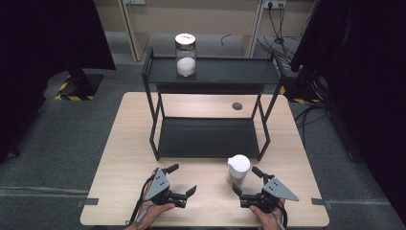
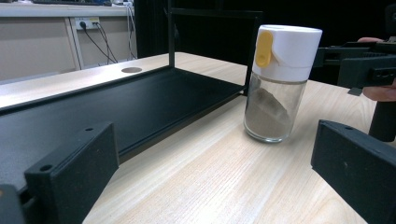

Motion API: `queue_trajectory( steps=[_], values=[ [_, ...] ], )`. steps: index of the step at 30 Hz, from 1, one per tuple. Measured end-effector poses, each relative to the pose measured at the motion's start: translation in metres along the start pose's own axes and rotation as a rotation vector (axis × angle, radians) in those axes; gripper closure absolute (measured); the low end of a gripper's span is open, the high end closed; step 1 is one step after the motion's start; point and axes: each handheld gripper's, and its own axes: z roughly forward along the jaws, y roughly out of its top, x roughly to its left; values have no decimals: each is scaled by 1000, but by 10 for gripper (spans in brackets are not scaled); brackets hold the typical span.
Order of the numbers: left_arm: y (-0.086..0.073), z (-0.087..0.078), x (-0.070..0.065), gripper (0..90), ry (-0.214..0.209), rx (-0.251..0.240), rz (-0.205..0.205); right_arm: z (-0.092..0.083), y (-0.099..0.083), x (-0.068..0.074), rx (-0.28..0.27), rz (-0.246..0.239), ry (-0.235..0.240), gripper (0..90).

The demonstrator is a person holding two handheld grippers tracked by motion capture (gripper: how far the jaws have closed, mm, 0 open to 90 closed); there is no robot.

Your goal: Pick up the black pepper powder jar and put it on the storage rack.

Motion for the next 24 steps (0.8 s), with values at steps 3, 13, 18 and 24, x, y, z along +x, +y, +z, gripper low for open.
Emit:
queue_trajectory(
  steps=[3, 13, 18, 24],
  values=[
    [0, 0, 0, 2, -1, -2, 2, 0, 0, 0, 1, -3, 0, 6],
    [0, 0, 0, 2, 0, -3, 3, 1, 0, 0, 3, -3, 0, 6],
    [0, 0, 0, 2, 1, 0, 0, 1, 0, 0, 1, -2, -1, 6],
    [-1, 0, 0, 2, -2, 0, -1, 6, 1, 2, 4, -9, 0, 6]
  ],
)
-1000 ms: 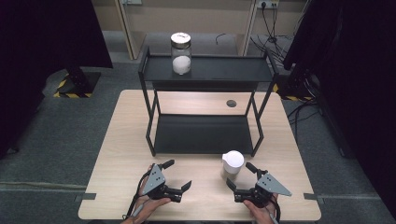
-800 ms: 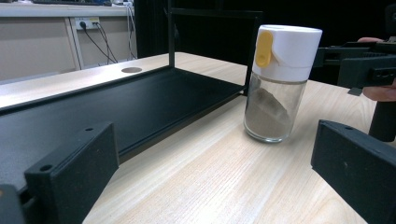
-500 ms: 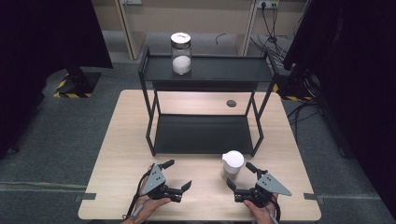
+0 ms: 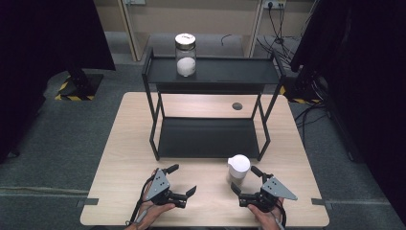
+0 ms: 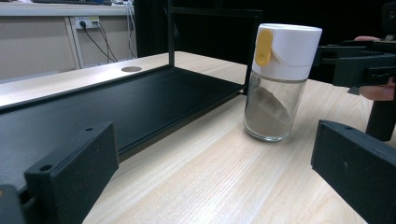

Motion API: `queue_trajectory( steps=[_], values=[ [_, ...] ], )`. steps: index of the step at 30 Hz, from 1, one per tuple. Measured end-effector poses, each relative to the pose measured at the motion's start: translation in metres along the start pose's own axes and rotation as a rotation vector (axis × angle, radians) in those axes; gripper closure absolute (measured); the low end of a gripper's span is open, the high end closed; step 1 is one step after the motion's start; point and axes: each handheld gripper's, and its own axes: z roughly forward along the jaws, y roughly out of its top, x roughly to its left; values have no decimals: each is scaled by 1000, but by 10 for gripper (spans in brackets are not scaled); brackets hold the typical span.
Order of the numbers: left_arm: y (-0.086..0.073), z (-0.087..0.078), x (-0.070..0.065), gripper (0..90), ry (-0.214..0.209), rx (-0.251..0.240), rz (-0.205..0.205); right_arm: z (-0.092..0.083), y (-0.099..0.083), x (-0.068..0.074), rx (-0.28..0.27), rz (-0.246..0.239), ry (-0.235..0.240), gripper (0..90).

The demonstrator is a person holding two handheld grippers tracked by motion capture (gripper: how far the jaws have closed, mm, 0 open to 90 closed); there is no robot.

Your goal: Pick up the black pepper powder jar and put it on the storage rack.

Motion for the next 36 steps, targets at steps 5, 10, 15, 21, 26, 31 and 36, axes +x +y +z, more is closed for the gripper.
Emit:
queue_trajectory(
  steps=[5, 10, 15, 21, 26, 31, 36],
  values=[
    [0, 0, 1, 2, 1, 6, -5, 8, 2, 0, 9, -13, -8, 6],
    [0, 0, 0, 2, -1, 7, -3, 12, 4, 1, 11, -23, -20, 21],
    [0, 0, 0, 2, -2, 5, -3, 19, 5, -2, 26, -34, -27, 68],
    [0, 0, 0, 2, 0, 4, -2, 26, 8, -2, 52, -55, -34, 170],
    [0, 0, 0, 2, 1, 4, -1, 28, 11, 0, 75, -72, -53, 281],
    [0, 0, 0, 2, 3, 6, -1, 28, 13, 0, 79, -73, -49, 304],
    [0, 0, 0, 2, 4, 6, -3, 27, 15, 0, 87, -75, -50, 305]
  ],
)
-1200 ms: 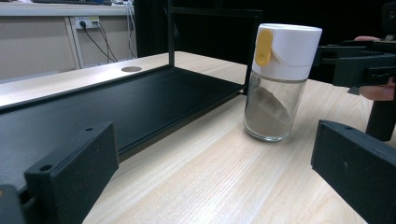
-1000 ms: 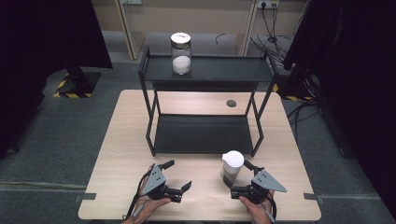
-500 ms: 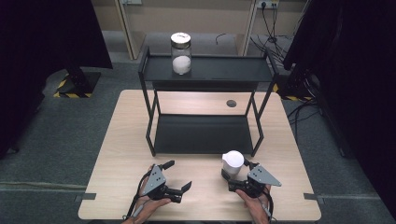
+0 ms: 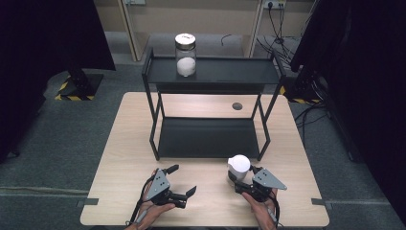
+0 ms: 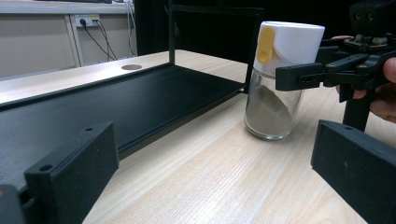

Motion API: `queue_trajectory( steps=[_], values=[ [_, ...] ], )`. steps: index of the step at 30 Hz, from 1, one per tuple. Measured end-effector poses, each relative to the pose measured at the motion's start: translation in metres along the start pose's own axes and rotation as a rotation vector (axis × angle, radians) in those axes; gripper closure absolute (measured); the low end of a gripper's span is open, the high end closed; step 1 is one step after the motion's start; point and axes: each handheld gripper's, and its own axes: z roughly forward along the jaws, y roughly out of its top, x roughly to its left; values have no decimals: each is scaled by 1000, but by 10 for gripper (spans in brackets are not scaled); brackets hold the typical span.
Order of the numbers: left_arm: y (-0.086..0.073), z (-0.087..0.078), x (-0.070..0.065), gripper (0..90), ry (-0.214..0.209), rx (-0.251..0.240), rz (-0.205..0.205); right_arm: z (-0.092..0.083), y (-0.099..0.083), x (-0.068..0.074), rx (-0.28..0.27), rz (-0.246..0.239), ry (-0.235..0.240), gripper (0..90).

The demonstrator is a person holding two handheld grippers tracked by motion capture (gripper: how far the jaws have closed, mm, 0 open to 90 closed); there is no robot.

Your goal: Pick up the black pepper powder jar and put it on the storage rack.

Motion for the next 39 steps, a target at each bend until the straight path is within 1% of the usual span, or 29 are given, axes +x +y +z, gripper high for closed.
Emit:
queue_trajectory(
  steps=[3, 5, 9, 11, 17, 21, 24, 26, 27, 29, 30, 31, 33, 34, 35, 36, 38, 39],
  values=[
    [0, 0, 0, 2, 1, -1, 1, -2, 1, -2, -4, 20, 3, 306],
    [0, 0, 0, 2, 1, -1, 1, -4, 3, -2, -11, 4, 3, 307],
    [0, 0, 0, 2, 2, -2, 0, -8, 9, 0, -29, -6, 7, 307],
    [0, 0, 0, 2, 1, -3, 0, -9, 12, 1, -29, -15, 11, 307],
    [-1, 0, 0, 2, 3, -3, -1, -9, 18, 3, -28, -21, 24, 307],
    [-1, 0, 0, 2, 1, -4, -4, -12, 28, 4, -33, -17, 35, 307],
    [-1, 0, 0, 2, -1, -4, -6, -14, 36, 4, -39, -24, 39, 307],
    [-1, 0, 0, 2, -1, -4, -8, -15, 37, 4, -40, -23, 39, 307],
    [-2, 0, 0, 2, -1, -5, -8, -16, 43, 3, -44, -14, 45, 307],
    [-2, 0, 1, 2, 0, -6, -8, -16, 48, 2, -49, -12, 50, 307],
    [-2, 0, 1, 2, 0, -6, -8, -16, 48, 2, -49, -12, 50, 307],
    [-2, 0, 1, 2, 0, -6, -9, -17, 56, 2, -54, -14, 52, 307],
    [-2, 0, 1, 2, 0, -5, -9, -17, 62, 1, -60, -16, 53, 308],
    [-2, 0, 1, 2, 0, -5, -9, -17, 62, 1, -60, -16, 53, 308],
    [-2, 0, 1, 2, 0, -4, -9, -17, 70, 0, -63, -15, 58, 307],
    [-2, 0, 1, 2, 1, -4, -10, -17, 70, 0, -63, -15, 58, 307],
    [-2, 0, 1, 2, 3, -5, -9, -16, 83, -1, -71, -21, 65, 307],
    [-2, 0, 1, 2, 3, -5, -9, -16, 83, -1, -71, -21, 65, 307]
  ],
)
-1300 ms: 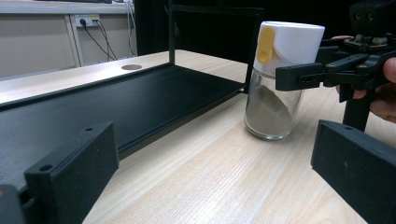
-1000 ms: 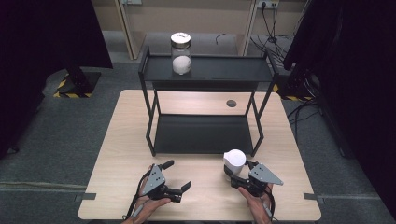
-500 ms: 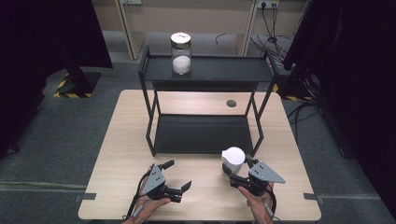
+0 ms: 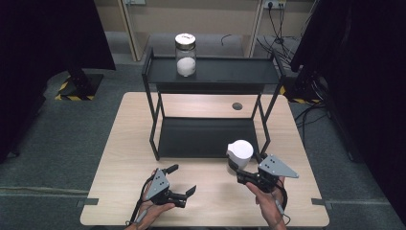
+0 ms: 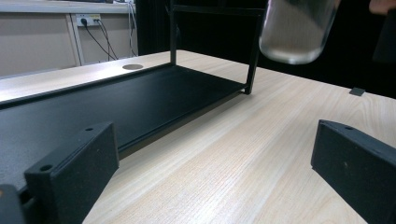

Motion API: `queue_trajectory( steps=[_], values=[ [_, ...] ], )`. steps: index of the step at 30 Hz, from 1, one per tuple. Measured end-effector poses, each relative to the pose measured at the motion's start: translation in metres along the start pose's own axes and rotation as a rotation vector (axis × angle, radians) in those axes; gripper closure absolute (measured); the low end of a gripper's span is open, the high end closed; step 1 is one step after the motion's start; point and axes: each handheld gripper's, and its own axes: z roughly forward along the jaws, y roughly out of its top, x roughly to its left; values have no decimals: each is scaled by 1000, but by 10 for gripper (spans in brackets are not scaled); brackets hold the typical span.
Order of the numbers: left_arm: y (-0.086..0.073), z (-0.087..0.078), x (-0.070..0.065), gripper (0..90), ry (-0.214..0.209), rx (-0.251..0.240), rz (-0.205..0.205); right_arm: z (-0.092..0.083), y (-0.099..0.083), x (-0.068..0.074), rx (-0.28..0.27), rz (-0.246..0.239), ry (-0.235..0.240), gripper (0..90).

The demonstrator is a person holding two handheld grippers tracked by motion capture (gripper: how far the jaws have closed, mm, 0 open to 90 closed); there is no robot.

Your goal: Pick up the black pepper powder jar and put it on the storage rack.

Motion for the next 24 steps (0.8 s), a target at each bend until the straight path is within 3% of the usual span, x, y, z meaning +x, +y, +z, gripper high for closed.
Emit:
queue_trajectory(
  steps=[2, 16, 20, 24],
  values=[
    [0, 0, 0, 2, 0, 0, -3, 2, 14, -1, 4, -7, 1, 308],
    [0, 0, 1, 2, -3, 3, -8, 10, 59, -8, -2, 4, 40, 308],
    [0, 0, 0, 2, -2, 0, -6, 14, 74, -7, 13, -15, 35, 308],
    [0, 0, 1, 2, -2, 3, -7, 19, 87, -14, 9, 11, 55, 308]
  ],
)
